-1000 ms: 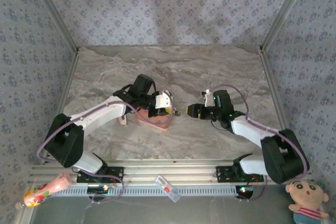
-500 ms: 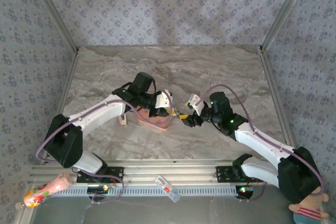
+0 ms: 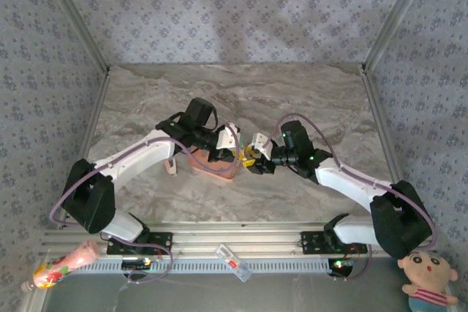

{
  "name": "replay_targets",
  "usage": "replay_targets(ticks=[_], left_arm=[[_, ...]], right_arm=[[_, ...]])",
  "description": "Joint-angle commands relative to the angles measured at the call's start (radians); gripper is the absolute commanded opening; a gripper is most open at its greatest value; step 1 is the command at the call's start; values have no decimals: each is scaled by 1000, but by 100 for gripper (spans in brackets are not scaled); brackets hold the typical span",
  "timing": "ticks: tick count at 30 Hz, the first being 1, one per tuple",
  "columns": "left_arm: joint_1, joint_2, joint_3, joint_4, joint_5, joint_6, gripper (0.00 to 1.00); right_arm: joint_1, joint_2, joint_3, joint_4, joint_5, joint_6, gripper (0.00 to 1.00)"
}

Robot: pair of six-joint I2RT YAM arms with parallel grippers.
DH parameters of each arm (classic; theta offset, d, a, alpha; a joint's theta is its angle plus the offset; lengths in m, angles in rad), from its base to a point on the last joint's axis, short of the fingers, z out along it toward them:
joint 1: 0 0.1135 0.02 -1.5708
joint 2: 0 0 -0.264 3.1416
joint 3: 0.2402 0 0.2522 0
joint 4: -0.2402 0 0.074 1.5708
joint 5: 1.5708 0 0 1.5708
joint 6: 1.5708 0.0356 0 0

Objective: Load the staples into the stapler

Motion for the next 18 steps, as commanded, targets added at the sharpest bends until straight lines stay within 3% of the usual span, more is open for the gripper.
replay_targets(ticks=[1,5,8,12,14,18], left_arm=[[8,-7,14,21,18,-19,18],[30,-49,-54,185,-101,-216,54],[50,-95,-119,311,-234,-401,68],[74,-159,-197,395,-400,-603,75],[80,-192,-238,418,-536,-714,78],[98,-249,-292,376,-749,-920,79]], right_arm=[[3,-2,27,23,-29,1,31],[-13,-32,-6,67,97,139,25],[-21,-36,-19,72,266,331,24],[-20,-3,12,15,500,582,25],[-16,34,37,-17,623,701,25],[5,131,95,-69,828,862,27]])
